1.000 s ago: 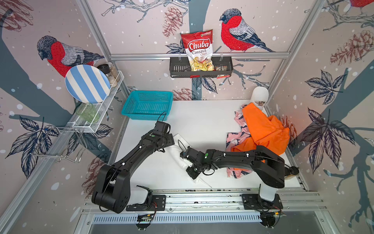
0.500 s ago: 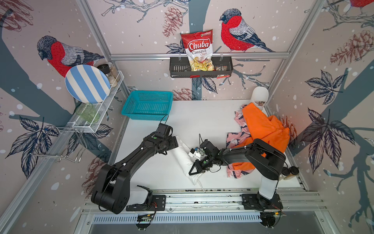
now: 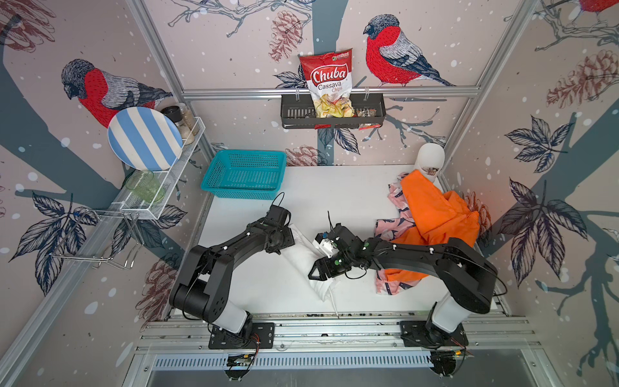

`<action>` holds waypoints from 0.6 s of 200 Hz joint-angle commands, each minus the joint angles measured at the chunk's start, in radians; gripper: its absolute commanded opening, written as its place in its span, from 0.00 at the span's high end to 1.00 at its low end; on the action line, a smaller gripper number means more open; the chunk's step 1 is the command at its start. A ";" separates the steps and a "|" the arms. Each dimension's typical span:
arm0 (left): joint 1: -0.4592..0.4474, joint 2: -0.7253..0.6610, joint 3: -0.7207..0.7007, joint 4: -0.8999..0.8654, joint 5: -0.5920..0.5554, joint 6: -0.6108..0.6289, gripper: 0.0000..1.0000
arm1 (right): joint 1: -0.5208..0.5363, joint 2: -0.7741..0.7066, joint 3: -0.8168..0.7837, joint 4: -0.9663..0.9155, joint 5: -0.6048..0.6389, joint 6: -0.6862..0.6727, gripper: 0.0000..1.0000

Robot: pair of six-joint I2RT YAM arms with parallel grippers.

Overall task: Roll up the shorts
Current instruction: Roll the shorts at the center of the board.

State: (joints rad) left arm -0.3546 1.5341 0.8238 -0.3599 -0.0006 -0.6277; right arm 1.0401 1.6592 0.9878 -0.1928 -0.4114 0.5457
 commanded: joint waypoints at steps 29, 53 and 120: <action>0.004 -0.002 -0.014 0.002 0.001 0.021 0.37 | 0.222 0.049 0.271 -0.519 0.779 -0.067 0.20; 0.005 0.000 -0.015 0.003 0.009 0.023 0.36 | 0.305 0.152 0.388 -0.647 0.959 -0.035 0.13; 0.005 0.001 -0.023 0.001 0.011 0.036 0.35 | 0.373 0.225 0.544 -0.732 0.987 -0.017 0.00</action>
State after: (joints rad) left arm -0.3527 1.5349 0.8078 -0.3477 0.0040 -0.6151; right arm 1.3903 1.8759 1.4883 -0.8730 0.5556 0.5228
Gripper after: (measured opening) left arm 0.646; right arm 0.999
